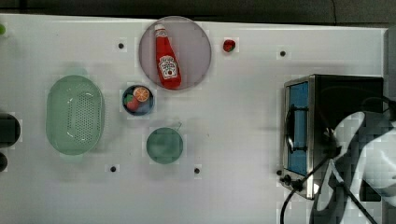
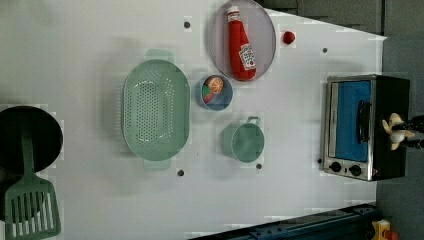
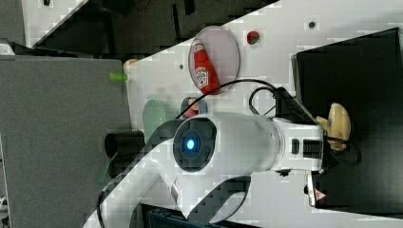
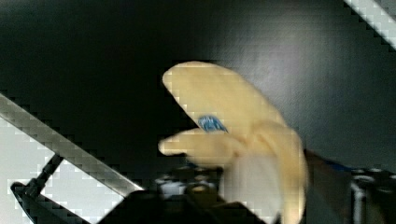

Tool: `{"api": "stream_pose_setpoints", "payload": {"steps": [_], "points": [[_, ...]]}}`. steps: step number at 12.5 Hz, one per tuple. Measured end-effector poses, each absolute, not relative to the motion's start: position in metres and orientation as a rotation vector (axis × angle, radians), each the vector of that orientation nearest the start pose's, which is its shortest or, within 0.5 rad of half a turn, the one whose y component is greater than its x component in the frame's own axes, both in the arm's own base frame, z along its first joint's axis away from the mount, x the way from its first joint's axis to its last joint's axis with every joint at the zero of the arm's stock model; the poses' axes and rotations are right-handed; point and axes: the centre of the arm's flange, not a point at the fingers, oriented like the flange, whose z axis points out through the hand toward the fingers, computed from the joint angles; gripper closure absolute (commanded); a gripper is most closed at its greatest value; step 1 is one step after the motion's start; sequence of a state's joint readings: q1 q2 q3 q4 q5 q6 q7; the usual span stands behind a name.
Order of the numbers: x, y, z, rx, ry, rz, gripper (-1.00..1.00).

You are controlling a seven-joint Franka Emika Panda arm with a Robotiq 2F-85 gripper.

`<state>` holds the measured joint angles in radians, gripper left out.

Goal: Pick banana from table and place on oven.

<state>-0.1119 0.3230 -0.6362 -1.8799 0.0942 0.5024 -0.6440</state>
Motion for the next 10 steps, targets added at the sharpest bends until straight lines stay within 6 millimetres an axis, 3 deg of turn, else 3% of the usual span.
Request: {"api": "stream_pose_setpoints", "payload": {"steps": [2,5,8,10], "points": [[0.472,-0.391,0.360,-2.906,1.412,0.123,-0.91],[0.476,-0.378,0.383,-2.902,1.341,0.089,-1.00],[0.480,-0.366,0.447,-2.935,1.255,0.018,-1.00],[0.473,-0.338,0.494,-2.896,1.183,0.054,-1.00]]}}
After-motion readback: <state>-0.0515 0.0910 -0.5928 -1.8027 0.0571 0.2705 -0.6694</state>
